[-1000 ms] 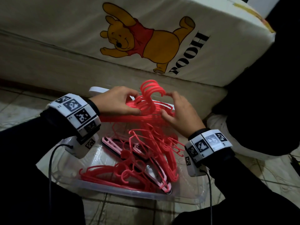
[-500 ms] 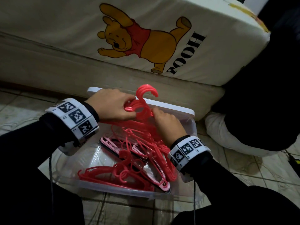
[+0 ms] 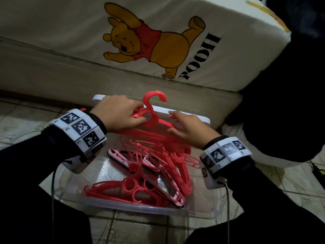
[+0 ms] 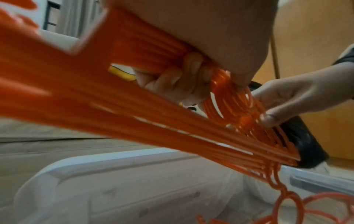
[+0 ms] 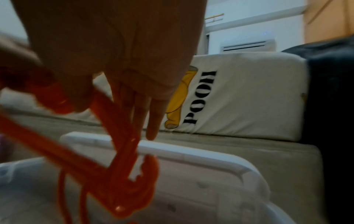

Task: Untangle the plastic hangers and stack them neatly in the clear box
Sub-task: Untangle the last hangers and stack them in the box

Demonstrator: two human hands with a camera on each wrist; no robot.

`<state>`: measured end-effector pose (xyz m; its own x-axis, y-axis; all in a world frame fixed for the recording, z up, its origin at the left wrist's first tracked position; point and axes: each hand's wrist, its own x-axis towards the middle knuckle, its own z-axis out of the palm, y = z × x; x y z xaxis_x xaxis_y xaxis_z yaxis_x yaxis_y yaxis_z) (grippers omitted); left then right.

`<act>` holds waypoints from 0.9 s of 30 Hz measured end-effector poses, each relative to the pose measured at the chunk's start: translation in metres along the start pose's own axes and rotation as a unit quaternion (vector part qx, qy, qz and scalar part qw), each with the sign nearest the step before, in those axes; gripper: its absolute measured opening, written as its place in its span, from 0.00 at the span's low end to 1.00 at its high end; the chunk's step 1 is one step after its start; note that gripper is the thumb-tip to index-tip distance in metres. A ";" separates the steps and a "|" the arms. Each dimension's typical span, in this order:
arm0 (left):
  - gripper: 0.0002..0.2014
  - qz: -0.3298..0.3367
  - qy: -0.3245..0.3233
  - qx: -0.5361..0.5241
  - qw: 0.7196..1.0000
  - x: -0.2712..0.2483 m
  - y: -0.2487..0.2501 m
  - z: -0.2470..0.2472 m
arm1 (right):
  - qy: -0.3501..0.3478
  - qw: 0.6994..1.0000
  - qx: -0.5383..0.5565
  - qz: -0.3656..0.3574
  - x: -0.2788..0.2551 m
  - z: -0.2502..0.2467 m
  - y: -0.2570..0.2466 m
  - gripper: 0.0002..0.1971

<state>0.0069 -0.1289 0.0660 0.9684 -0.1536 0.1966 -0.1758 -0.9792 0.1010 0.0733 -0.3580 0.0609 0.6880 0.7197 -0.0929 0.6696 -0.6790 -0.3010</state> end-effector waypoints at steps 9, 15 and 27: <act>0.18 -0.096 -0.017 -0.196 0.976 0.007 -0.014 -0.015 | -0.093 0.987 -0.044 0.123 -0.012 0.012 0.038 0.19; 0.19 -0.123 -0.012 -0.254 0.959 0.010 -0.015 -0.018 | -0.007 0.996 -0.019 0.088 -0.009 0.030 0.031 0.07; 0.11 -0.167 -0.020 -0.310 0.936 0.008 -0.019 -0.019 | 0.160 0.980 -0.059 0.107 -0.005 0.022 0.020 0.08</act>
<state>0.0148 -0.1091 0.0844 0.9912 0.1315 0.0176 0.0817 -0.7096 0.6998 0.0772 -0.3725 0.0347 0.8564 0.4891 0.1655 0.5145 -0.8353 -0.1937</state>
